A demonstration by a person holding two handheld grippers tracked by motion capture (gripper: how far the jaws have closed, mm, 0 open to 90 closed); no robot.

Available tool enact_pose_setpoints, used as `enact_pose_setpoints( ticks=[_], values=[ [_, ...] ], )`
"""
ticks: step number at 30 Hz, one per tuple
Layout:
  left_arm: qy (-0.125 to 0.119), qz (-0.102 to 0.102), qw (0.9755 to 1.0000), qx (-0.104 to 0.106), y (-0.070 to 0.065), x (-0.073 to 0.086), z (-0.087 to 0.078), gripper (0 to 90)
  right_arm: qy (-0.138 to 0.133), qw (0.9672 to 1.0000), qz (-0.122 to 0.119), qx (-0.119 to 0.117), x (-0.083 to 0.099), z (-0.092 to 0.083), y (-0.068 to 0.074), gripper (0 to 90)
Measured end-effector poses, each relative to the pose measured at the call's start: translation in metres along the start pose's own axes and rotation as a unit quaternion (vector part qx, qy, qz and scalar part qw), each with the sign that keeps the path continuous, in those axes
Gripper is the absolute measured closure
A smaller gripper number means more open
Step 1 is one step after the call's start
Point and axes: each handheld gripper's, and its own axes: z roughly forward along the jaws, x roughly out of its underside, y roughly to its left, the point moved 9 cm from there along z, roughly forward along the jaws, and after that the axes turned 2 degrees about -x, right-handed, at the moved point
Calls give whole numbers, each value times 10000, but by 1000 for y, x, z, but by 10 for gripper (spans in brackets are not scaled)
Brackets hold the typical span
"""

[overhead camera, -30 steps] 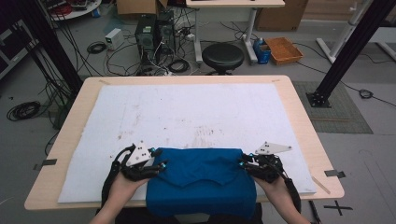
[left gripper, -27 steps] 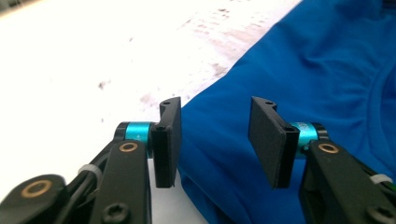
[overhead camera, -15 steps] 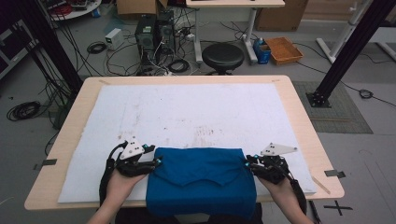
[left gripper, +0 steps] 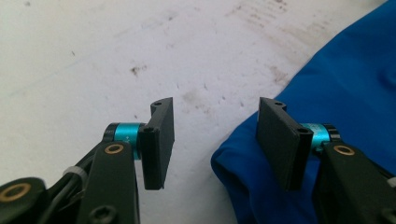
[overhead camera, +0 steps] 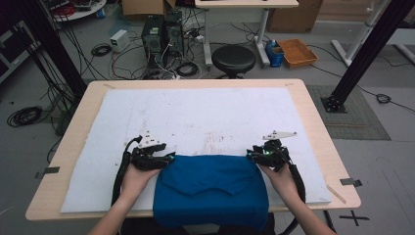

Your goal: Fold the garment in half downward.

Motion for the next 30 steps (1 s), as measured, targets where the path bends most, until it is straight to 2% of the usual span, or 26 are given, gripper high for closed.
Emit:
enact_pose_setpoints(
  ticks=[3, 5, 7, 9, 11, 14, 15, 17, 18, 19, 20, 22, 25, 27, 30],
  values=[
    [139, -37, 9999, 42, 0, 5, 2, 473, 181, 9998, -12, -67, 7, 2, -2, 695],
    [199, -83, 9997, 92, -1, 8, 3, 474, 283, 9995, -62, -111, 11, 1, -1, 762],
    [245, -111, 9995, 153, -2, 10, 4, 489, 302, 9993, -208, -94, 12, 2, -1, 820],
    [285, -126, 9992, 257, -3, 12, 4, 534, 284, 9993, -226, -85, 11, 2, -1, 845],
    [253, -151, 9991, 315, -5, 13, 4, 577, 251, 9992, -308, -51, 10, 2, -2, 853],
    [223, -131, 9985, 474, -8, 13, 3, 715, 204, 9993, -298, -82, 9, 2, -3, 853],
    [231, -67, 9986, 468, -8, 13, 3, 740, 189, 9994, -293, -83, 9, 2, -3, 852],
    [217, -36, 9987, 450, -9, 13, 3, 749, 131, 9995, -240, -154, 9, 0, -3, 822],
    [201, -26, 9989, 429, -9, 13, 3, 743, 65, 9996, -238, -132, 8, -2, -4, 761],
    [185, -68, 9991, 377, -8, 13, 3, 712, 44, 9998, -167, -131, 8, -3, -5, 743],
    [225, -119, 9992, 312, -6, 14, 3, 634, 39, 9998, -93, -189, 8, -4, -5, 735],
    [206, -187, 9990, 339, -6, 14, 2, 614, 80, 9997, -22, -235, 10, -3, -6, 722],
    [214, -153, 9985, 480, -12, 14, 1, 712, 178, 9994, -109, -282, 15, 1, -4, 786],
    [225, -77, 9985, 491, -14, 14, 1, 756, 195, 9993, -203, -246, 14, 1, -1, 834],
    [203, -106, 9984, 517, -14, 14, 0, 801, 176, 9992, -288, -224, 13, 0, -1, 854]
  ],
)
